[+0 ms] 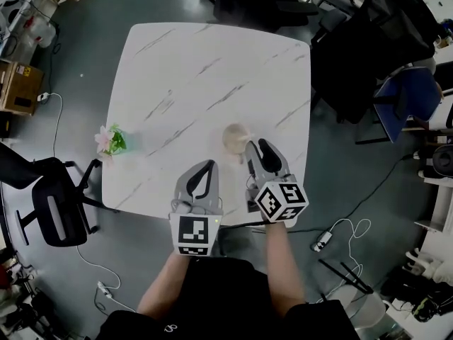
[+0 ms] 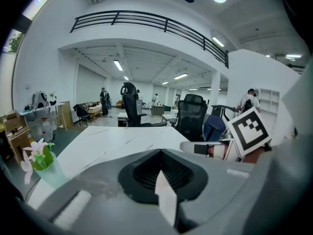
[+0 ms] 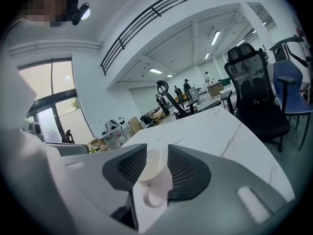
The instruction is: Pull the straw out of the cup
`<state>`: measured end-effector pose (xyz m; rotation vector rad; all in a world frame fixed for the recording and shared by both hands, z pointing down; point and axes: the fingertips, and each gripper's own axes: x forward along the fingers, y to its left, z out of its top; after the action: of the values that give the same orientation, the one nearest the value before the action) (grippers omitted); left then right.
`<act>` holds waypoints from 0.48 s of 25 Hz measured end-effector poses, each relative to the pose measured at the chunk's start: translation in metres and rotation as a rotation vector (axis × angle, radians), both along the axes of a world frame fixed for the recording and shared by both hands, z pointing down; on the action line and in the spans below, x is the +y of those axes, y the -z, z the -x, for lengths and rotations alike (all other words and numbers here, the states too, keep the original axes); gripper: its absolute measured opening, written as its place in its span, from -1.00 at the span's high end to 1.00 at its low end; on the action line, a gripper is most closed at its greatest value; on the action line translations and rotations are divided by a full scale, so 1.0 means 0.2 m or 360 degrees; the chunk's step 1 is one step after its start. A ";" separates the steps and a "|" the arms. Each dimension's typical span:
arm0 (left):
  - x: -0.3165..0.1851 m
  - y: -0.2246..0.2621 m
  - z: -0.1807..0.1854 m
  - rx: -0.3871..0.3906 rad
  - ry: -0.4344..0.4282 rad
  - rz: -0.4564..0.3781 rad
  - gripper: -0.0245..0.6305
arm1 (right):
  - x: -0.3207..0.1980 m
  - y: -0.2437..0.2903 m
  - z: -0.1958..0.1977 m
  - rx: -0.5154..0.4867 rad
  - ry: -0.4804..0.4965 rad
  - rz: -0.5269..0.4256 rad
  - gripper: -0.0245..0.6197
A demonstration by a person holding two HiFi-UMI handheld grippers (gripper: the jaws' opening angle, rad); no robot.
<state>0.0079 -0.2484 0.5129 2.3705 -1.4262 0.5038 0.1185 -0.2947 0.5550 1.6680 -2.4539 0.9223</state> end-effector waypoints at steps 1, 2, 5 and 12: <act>0.00 -0.01 0.00 0.0000 0.0000 0.0009 0.92 | -0.01 -0.02 0.00 -0.0004 -0.0002 0.0010 0.50; 0.00 -0.02 0.00 0.0000 0.0001 0.0017 0.92 | -0.02 -0.04 0.00 -0.0007 -0.0002 0.0021 0.50; -0.01 -0.04 0.02 -0.0005 0.0011 0.0037 0.92 | -0.05 -0.10 0.01 -0.0013 0.0012 0.0053 0.50; -0.04 -0.06 0.08 -0.0013 0.0044 0.0049 0.92 | -0.09 -0.15 0.03 -0.0001 0.0022 0.0067 0.61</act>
<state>-0.0072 -0.2560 0.5258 2.3241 -1.4422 0.5257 0.1118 -0.3131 0.5846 1.6355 -2.4254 0.9659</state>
